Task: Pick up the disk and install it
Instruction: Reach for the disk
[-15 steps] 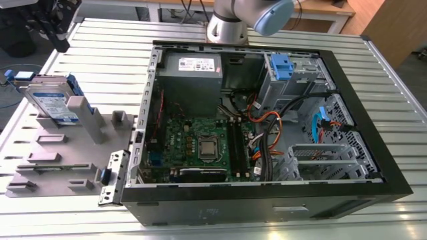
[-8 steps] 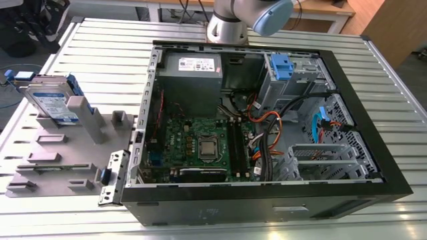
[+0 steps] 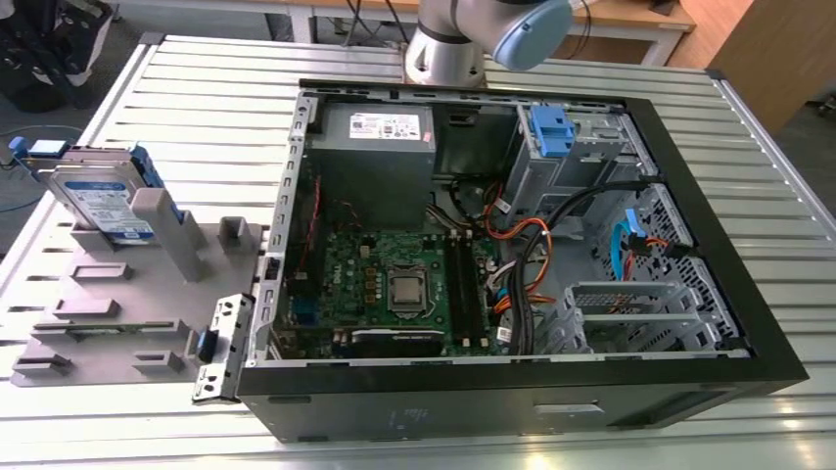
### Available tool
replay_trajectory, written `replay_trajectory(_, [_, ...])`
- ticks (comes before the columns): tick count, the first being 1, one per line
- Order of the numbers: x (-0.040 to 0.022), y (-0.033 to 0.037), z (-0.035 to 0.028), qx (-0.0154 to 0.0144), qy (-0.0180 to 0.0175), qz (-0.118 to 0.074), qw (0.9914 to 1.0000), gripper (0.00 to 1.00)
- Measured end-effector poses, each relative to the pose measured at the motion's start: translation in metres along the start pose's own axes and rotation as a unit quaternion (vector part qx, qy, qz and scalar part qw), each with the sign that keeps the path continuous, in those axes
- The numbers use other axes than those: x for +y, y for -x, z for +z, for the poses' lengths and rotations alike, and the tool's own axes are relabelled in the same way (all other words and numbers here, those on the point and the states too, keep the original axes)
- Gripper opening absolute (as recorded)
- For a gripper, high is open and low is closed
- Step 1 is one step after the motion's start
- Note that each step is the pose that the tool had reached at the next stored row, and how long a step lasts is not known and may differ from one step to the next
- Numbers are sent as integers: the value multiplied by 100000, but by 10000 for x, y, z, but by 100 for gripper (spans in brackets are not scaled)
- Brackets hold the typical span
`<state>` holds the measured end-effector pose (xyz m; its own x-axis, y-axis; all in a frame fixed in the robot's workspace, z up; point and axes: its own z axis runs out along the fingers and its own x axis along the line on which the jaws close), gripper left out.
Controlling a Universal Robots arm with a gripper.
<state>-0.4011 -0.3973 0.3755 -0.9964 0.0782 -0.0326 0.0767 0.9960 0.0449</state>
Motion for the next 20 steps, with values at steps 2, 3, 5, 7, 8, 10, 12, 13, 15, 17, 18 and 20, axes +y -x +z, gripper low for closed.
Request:
replay_trajectory(2, [-4, -48, 17, -1, 3, 2, 100000, 11])
replay_trajectory(3, [-6, -70, 25, -3, 1, 0, 100000, 11])
replay_trajectory(5, [-10, -104, 41, 0, 1, 0, 100000, 11])
replay_trajectory(7, [-13, -130, 54, -1, -2, -1, 100000, 11])
replay_trajectory(8, [-15, -141, 62, -2, -1, -2, 100000, 11])
replay_trajectory(10, [-23, -158, 76, -4, 1, -6, 100000, 11])
replay_trajectory(12, [-32, -169, 88, -3, 0, -2, 100000, 11])
replay_trajectory(13, [-38, -173, 93, -3, -2, 2, 100000, 11])
replay_trajectory(15, [-52, -179, 104, -3, -7, -2, 100000, 11])
replay_trajectory(17, [-65, -183, 116, -5, -10, -1, 100000, 11])
replay_trajectory(18, [-72, -184, 122, -10, -12, -2, 100000, 11])
replay_trajectory(20, [-84, -187, 136, -9, -23, -1, 100000, 11])
